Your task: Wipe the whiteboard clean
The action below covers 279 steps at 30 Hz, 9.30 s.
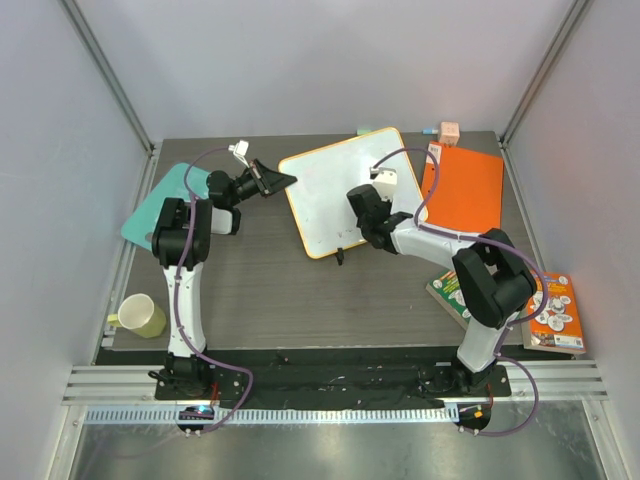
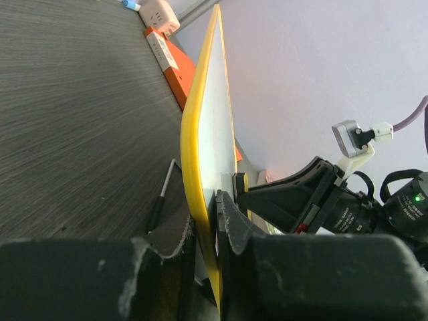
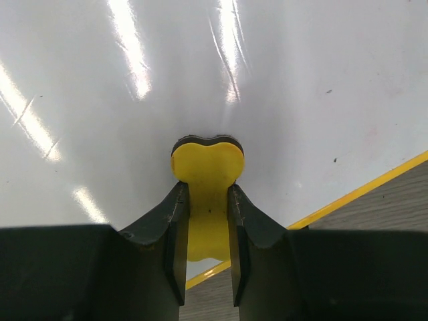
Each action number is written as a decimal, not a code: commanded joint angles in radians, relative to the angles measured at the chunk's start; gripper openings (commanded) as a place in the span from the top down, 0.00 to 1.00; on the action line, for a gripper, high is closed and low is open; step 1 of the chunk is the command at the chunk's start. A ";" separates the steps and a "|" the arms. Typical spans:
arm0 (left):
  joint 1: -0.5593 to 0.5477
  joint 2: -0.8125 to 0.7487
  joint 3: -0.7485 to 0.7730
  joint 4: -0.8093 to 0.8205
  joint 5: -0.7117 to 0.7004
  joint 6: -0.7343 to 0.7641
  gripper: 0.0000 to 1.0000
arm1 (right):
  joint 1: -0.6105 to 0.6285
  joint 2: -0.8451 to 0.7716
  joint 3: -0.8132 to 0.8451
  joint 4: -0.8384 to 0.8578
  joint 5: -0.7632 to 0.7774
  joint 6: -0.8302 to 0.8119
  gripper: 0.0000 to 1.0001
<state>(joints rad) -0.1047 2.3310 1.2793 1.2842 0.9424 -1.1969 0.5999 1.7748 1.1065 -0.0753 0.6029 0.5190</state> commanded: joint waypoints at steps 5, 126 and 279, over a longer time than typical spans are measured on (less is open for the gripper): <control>-0.012 0.001 0.020 0.250 0.084 0.063 1.00 | 0.001 0.058 -0.071 -0.138 0.077 -0.043 0.99; -0.016 0.014 0.040 0.262 0.091 0.042 1.00 | 0.202 0.032 -0.076 0.285 0.156 -0.086 0.99; -0.021 -0.024 0.014 0.264 0.098 0.059 0.94 | 0.219 -0.380 -0.428 0.109 0.024 0.082 0.14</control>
<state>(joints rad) -0.1093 2.3402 1.3003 1.2915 0.9703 -1.2224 0.8127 1.4693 0.6701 0.0113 0.5556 0.5903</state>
